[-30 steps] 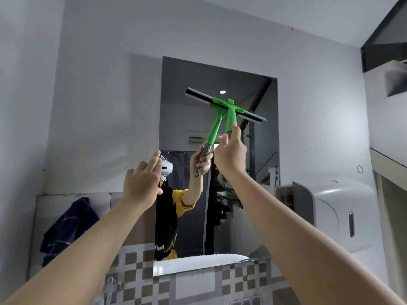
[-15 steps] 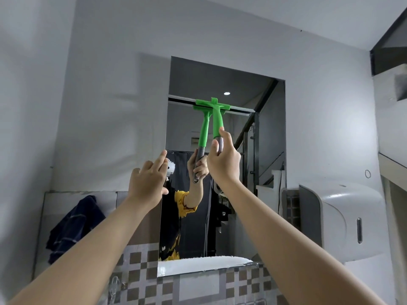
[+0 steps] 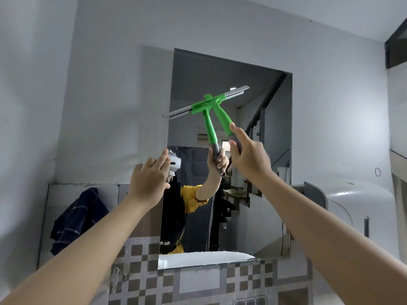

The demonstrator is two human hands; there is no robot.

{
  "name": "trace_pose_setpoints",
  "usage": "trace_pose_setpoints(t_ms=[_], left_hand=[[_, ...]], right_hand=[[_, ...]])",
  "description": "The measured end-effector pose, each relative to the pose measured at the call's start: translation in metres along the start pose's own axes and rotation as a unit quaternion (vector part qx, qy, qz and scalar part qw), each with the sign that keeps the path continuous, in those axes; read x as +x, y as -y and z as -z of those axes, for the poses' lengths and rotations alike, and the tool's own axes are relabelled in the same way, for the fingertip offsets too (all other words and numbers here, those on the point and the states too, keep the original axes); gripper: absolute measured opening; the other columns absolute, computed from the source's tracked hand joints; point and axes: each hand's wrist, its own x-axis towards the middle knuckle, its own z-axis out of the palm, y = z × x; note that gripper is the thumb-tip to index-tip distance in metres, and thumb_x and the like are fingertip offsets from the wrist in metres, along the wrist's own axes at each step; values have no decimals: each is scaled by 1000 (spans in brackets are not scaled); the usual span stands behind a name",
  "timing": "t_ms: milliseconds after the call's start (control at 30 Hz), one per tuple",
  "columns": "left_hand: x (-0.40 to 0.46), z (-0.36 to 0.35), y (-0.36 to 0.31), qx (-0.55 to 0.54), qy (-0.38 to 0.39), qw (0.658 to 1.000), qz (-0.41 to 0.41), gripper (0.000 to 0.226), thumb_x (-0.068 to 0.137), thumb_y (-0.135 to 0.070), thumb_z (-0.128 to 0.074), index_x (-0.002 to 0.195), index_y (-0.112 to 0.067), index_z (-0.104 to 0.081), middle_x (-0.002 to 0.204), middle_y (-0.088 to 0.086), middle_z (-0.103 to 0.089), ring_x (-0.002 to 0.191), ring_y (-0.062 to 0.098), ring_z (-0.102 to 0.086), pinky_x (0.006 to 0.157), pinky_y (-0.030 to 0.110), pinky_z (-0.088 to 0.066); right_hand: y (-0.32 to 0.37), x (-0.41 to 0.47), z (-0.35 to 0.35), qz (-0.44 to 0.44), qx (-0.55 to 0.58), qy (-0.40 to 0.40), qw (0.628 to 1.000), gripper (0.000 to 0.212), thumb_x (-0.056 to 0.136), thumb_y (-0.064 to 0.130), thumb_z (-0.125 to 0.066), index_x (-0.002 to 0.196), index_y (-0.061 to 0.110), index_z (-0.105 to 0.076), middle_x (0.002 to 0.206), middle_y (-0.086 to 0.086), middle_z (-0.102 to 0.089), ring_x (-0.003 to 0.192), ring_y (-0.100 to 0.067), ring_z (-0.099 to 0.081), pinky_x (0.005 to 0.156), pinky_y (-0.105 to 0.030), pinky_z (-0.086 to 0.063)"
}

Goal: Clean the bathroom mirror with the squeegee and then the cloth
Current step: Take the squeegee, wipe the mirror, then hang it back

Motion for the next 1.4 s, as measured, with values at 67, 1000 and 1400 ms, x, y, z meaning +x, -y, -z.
trace_pose_setpoints(t_ms=[67, 1000, 1400], left_hand=[[-9, -5, -1, 8, -2, 1000, -16, 81, 43, -24, -91, 114, 0, -60, 134, 14, -54, 83, 34, -62, 62, 42, -52], [-21, 2, -40, 93, 40, 994, 43, 97, 29, -5, -92, 119, 7, -56, 134, 21, -51, 80, 41, -62, 51, 44, -49], [-20, -3, -27, -4, 56, 997, 56, 91, 57, -20, -83, 137, -5, -42, 142, 12, -42, 116, 38, -53, 83, 60, -47]], right_hand=[[-13, 5, 9, 27, -34, 9, 999, 44, 98, 26, -46, 141, 28, -41, 62, -2, -60, 40, -12, -43, 40, -27, -41], [-178, 10, 88, 121, -3, 82, 989, 37, 98, 23, -49, 135, 30, -50, 63, 9, -58, 43, -8, -44, 46, -25, -39], [-191, -32, 115, -52, 1, 47, 998, 33, 96, 24, -49, 129, 31, -53, 57, -7, -57, 45, -18, -45, 53, -31, -44]])
